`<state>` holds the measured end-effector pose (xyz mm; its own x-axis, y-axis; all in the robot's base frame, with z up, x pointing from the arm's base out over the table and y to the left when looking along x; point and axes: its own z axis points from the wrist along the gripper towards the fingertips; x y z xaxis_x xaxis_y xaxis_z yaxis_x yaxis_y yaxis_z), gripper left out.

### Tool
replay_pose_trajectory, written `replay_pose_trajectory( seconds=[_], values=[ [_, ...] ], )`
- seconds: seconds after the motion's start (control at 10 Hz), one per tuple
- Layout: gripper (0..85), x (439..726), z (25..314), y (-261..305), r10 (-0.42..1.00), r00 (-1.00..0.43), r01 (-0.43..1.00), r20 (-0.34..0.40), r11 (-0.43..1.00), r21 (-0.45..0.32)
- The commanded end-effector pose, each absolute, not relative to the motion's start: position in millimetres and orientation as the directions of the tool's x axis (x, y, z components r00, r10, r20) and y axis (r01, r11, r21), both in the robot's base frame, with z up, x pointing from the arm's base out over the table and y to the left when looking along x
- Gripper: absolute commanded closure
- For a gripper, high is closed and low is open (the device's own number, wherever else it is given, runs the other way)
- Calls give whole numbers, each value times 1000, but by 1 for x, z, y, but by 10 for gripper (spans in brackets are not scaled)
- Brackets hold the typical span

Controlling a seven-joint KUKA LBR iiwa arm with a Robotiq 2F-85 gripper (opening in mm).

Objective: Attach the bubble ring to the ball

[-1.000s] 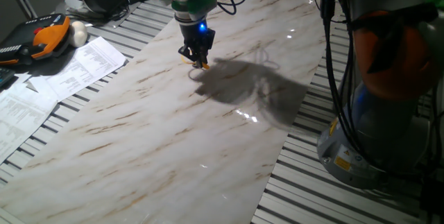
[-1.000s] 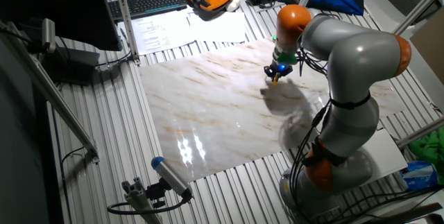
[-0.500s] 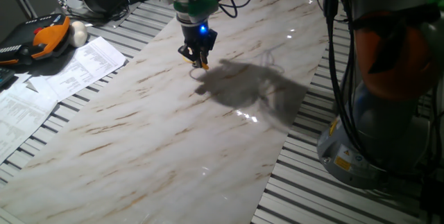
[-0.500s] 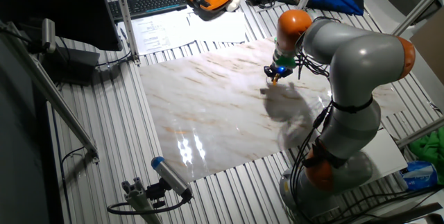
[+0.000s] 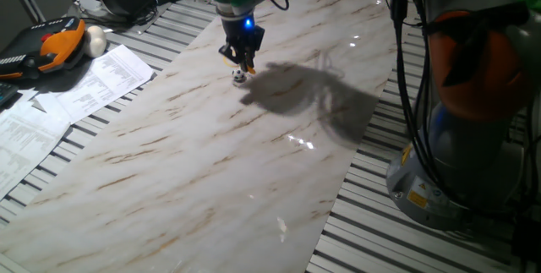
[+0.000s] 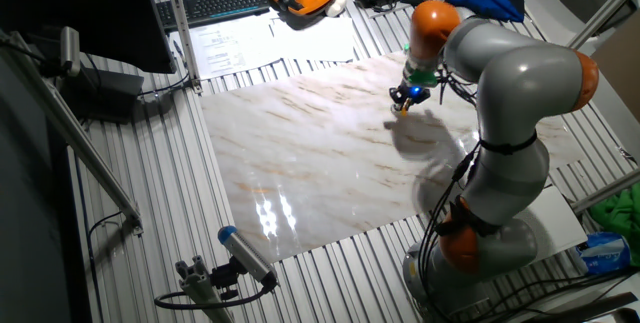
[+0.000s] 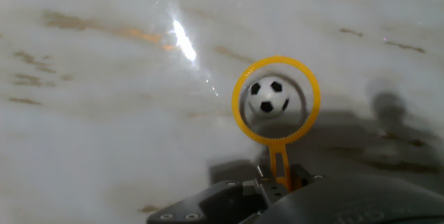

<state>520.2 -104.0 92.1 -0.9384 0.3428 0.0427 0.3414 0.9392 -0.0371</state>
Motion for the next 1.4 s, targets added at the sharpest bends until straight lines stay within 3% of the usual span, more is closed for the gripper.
replay_pose_trajectory(
  seconds=[0.0,0.6,1.1,1.2,1.3],
  values=[
    [850,522,86,-105,339,-940,337,39,941,-34],
    [850,532,65,-105,315,-948,314,36,949,-22],
    [850,530,57,-104,290,-957,288,20,956,-56],
    [680,530,55,-104,280,-960,278,13,957,-79],
    [680,529,53,-105,274,-962,272,8,959,-80]
  ],
)
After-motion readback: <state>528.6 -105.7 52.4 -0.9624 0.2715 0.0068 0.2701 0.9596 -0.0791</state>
